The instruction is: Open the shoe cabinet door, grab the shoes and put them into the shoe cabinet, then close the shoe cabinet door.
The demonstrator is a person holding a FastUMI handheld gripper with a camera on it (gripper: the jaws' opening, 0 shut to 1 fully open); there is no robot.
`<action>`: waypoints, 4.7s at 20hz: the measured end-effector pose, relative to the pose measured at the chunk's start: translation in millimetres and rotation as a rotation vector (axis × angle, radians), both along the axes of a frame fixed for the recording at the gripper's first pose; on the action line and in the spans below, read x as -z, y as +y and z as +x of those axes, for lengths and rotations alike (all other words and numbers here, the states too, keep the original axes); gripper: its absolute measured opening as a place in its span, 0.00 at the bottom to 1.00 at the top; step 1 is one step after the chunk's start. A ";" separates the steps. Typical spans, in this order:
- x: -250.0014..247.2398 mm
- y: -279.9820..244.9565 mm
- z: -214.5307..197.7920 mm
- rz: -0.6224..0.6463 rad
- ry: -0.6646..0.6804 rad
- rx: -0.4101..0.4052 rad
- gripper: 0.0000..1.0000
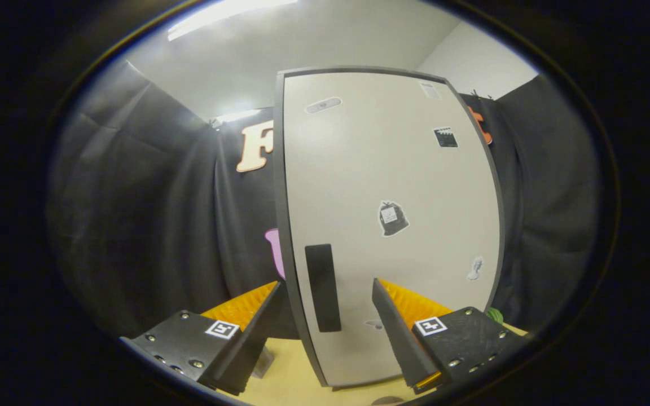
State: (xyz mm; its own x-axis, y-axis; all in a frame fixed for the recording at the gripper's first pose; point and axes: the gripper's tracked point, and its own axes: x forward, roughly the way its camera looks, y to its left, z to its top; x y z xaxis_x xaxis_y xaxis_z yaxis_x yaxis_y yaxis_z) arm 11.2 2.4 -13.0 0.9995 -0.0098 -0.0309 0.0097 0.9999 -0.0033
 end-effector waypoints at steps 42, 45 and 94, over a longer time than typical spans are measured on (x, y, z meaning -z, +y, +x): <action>4.3 -27.8 -30.0 -0.078 0.010 0.153 0.30; -2.4 -40.4 -50.6 -0.083 0.012 0.150 0.30; 58.8 -185.0 -198.2 -0.058 0.159 0.141 0.33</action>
State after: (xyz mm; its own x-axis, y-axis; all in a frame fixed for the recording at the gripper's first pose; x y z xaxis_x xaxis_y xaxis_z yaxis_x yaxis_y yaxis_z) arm -187.0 -182.6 -71.9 0.9708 -0.1551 -0.1832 0.1437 0.9869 -0.0739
